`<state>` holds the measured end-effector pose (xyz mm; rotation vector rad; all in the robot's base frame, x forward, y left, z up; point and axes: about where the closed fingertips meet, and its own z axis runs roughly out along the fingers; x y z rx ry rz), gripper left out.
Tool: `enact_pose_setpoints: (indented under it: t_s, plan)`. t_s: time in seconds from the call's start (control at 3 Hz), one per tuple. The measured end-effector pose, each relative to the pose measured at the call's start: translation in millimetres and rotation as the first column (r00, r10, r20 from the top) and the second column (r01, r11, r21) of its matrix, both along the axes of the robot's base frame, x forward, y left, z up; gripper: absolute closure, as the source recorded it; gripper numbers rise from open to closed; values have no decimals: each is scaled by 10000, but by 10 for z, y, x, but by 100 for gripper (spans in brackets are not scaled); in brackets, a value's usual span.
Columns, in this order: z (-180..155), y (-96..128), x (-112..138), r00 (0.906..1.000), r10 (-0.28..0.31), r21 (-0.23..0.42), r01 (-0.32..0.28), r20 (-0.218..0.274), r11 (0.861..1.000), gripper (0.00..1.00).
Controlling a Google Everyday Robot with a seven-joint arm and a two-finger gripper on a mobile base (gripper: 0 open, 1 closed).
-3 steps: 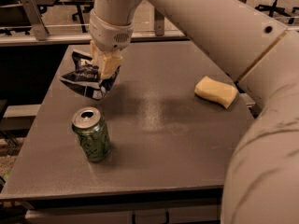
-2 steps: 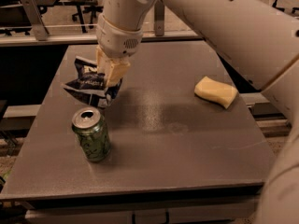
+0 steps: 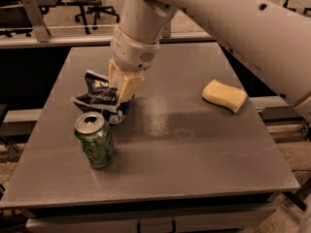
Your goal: Move blue chip bag near green can
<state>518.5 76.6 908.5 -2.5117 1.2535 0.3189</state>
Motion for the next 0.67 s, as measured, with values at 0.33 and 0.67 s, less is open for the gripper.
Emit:
enact_pose_setpoints:
  t_s: [0.33,0.67]
  plan:
    - [6,21,4,10000,-2,59,2,45,10000,30]
    - [13,55,13,9999,-4,127,2,127,9999,0]
